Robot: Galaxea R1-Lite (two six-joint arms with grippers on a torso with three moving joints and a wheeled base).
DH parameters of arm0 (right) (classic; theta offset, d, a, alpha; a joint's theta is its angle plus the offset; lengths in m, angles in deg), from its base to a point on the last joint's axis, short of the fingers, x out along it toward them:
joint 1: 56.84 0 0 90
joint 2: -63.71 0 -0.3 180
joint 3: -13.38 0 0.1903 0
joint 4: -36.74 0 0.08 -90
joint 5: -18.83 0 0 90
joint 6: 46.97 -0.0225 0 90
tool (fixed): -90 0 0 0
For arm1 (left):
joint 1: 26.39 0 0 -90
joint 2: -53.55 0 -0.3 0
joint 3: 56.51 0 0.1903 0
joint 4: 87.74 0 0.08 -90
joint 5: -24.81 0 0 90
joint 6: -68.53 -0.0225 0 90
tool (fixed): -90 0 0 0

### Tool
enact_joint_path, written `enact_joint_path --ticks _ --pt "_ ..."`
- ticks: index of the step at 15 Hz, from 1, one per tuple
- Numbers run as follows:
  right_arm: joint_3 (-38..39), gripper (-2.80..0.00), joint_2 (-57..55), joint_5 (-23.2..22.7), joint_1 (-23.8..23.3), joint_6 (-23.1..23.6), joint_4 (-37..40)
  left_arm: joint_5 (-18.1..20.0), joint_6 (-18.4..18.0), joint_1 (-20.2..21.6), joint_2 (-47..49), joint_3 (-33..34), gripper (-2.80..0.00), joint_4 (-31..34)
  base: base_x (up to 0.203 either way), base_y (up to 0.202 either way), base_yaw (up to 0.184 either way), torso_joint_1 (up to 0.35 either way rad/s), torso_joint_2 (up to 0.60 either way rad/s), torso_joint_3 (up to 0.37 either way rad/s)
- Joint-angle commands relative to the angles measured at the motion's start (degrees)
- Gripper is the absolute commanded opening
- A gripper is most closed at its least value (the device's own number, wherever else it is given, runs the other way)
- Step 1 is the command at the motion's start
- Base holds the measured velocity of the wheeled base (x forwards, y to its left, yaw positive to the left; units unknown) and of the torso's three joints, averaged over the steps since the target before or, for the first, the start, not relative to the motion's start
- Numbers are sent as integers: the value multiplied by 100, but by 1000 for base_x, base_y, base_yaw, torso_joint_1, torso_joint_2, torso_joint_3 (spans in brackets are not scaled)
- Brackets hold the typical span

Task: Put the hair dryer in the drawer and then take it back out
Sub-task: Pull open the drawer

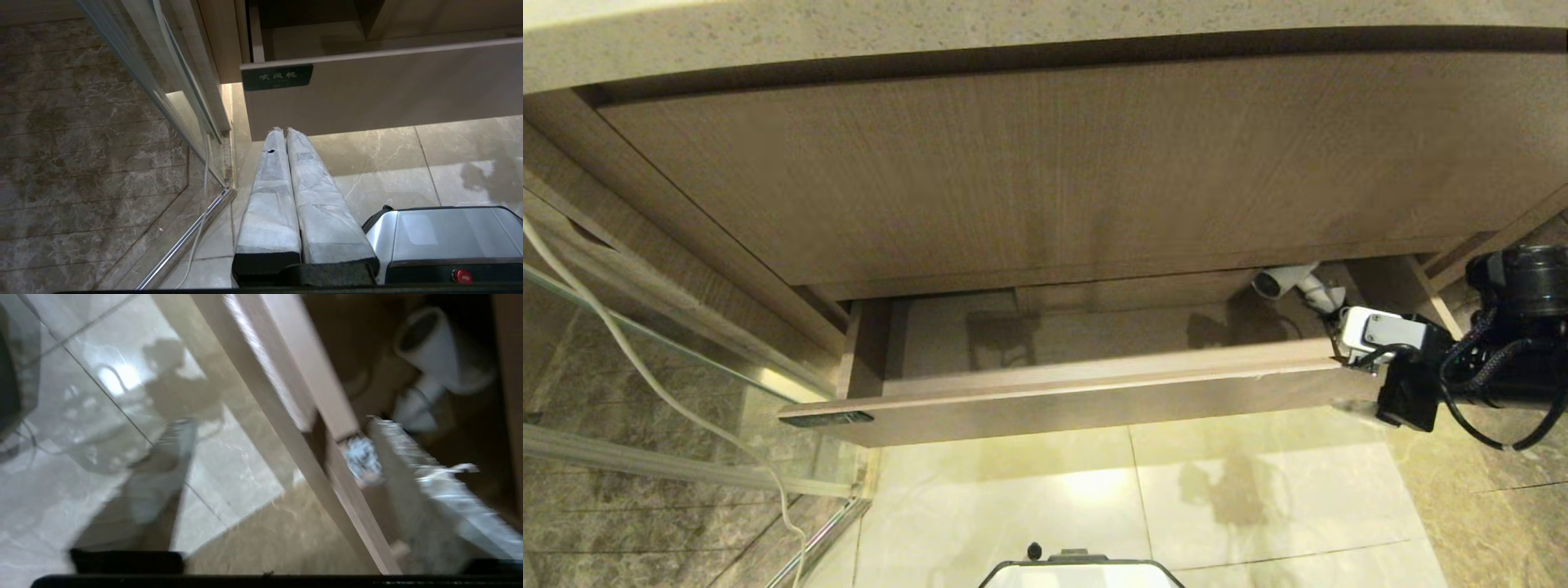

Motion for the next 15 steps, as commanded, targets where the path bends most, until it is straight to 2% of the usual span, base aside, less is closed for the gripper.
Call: enact_joint_path --ticks 1,2,4,5,6,9,14,15 --pt "82 -280 471 165 -1 -77 107 0 0 0 0 0 -280 -1 0 0 0 0 0 0" --pt "88 -280 732 329 -9 -248 234 0 0 0 0 5 -280 -1 0 0 0 0 0 0" --pt "164 -280 1323 1141 -90 -879 519 0 0 0 0 2 -280 -1 0 0 0 0 0 0" --pt "235 -280 1481 1692 -296 -1252 722 0 0 0 0 9 -280 -1 0 0 0 0 0 0" --pt "230 -280 1485 1857 -582 -1496 906 0 0 0 0 2 -280 -1 0 0 0 0 0 0" --pt "-92 -280 833 1839 -1288 -1942 1324 0 0 0 0 5 -280 -1 0 0 0 0 0 0" --pt "-1285 -280 -602 1132 -1816 -2987 1728 0 0 0 0 0 -280 -1 0 0 0 0 0 0" --pt "-1446 0 -814 968 -1903 -3171 1685 0 0 0 0 0 -280 -1 0 0 0 0 0 0"
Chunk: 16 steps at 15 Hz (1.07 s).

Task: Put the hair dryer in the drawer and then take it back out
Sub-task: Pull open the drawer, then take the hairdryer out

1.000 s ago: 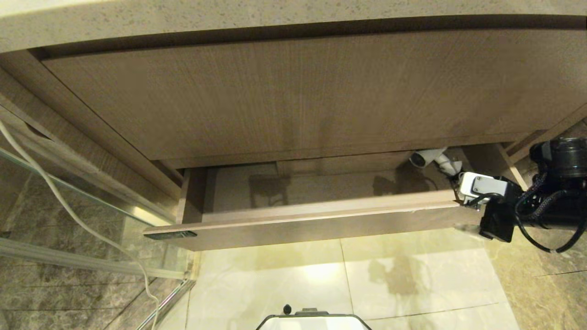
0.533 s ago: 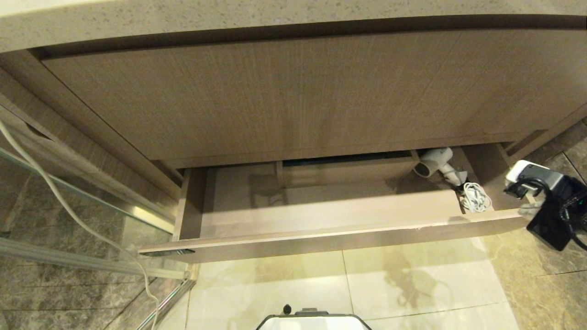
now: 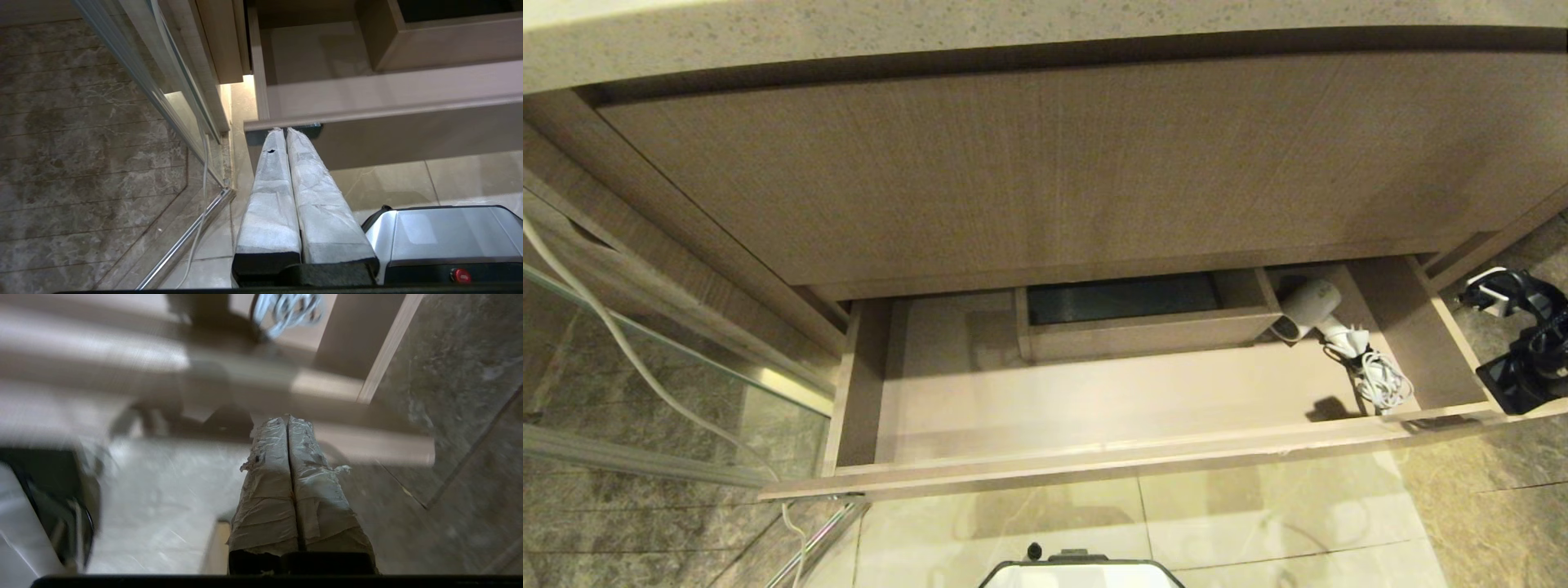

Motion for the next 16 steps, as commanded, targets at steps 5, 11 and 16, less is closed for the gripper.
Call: enact_joint_path --ticks 5,11,16 --pt "-1455 0 -2034 -690 -235 -429 -512 0 -2 0 0 9 -280 1 0 0 0 0 0 0" --pt "-1884 0 -2886 -1716 -252 -8 -646 0 -2 0 0 9 -280 1 0 0 0 0 0 0" --pt "-1944 0 -3078 -1996 -343 1216 -253 0 -2 0 0 8 -280 1 0 0 0 0 0 0"
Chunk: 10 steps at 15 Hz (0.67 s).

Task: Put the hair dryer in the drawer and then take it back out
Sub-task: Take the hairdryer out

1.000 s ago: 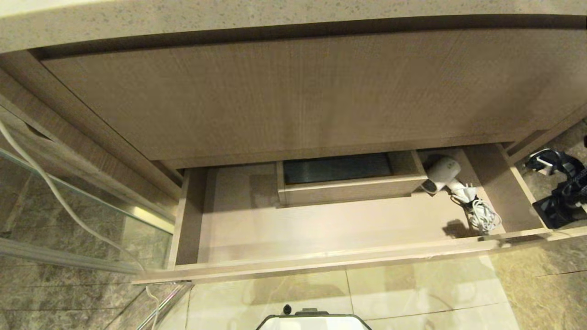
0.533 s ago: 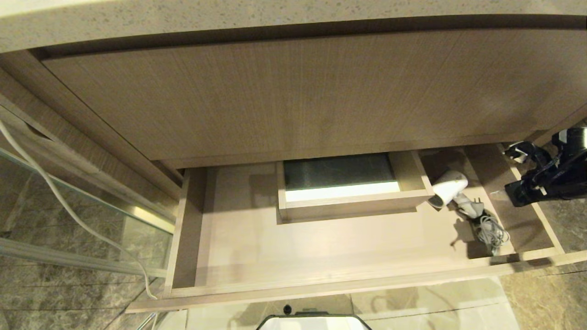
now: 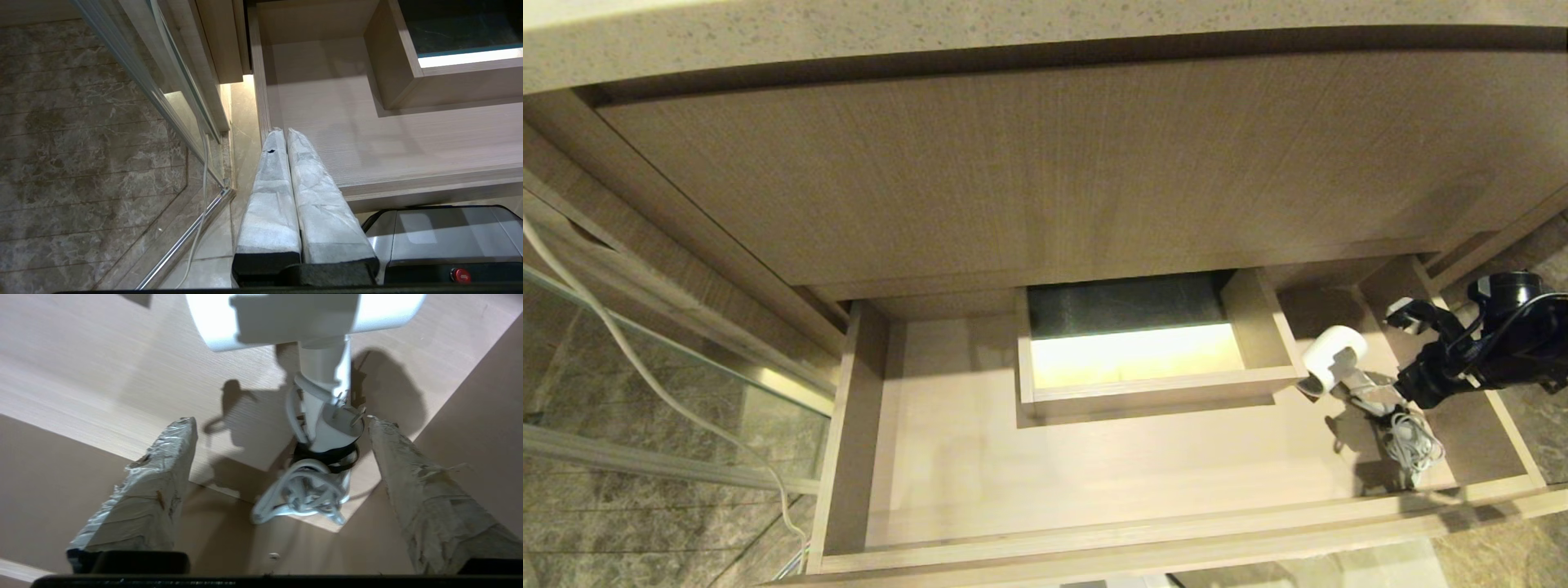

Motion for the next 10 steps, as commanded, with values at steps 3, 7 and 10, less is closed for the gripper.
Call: enact_joint_path --ticks 3,7,10 --pt "-180 0 -257 -16 -44 455 17 0 -2 0 0 9 -280 -1 0 0 0 0 0 0" --pt "-397 0 -583 2 -58 621 89 0 -2 0 0 9 -280 -1 0 0 0 0 0 0" --pt "-738 0 -955 2 -58 621 89 0 -2 0 0 9 -280 -1 0 0 0 0 0 0"
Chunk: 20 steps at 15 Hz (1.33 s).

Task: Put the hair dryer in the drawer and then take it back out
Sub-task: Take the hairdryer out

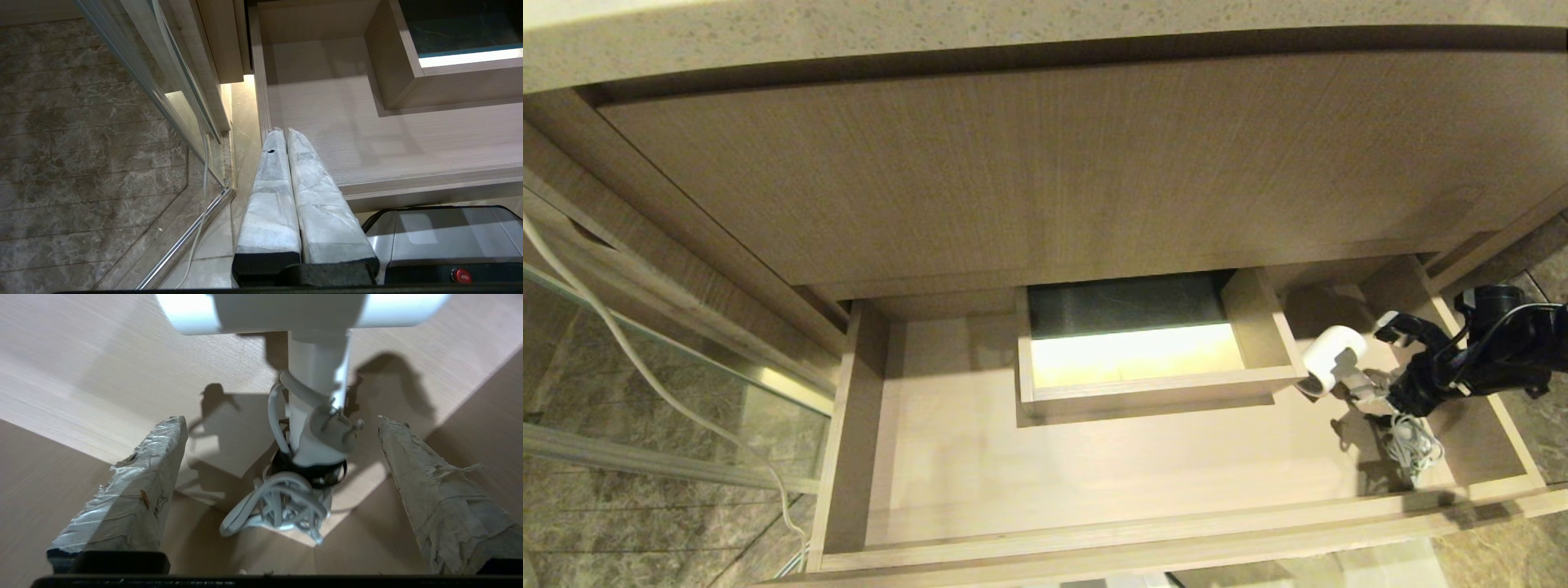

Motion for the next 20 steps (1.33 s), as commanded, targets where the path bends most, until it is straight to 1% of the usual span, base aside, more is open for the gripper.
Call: enact_joint_path --ticks 1,3,7,11,17,20 --pt "-299 0 -383 -17 5 29 -5 0 0 0 0 4 -280 -1 0 0 0 0 0 0" --pt "-663 0 -737 -39 9 -14 -52 0 0 0 0 9 -280 -1 0 0 0 0 0 0" --pt "-998 0 -1107 -232 10 -32 -141 0 0 0 0 9 -280 -1 0 0 0 0 0 0" --pt "-1246 0 -1393 -333 10 -58 -170 0 0 0 -1 0 -280 -1 0 0 0 0 0 0" --pt "-1455 0 -1639 -391 1 -58 -183 0 0 0 0 9 -280 -1 0 0 0 0 0 0" --pt "-1473 0 -1606 -453 -8 -185 -179 0 0 0 0 0 -280 -1 0 0 0 0 0 0"
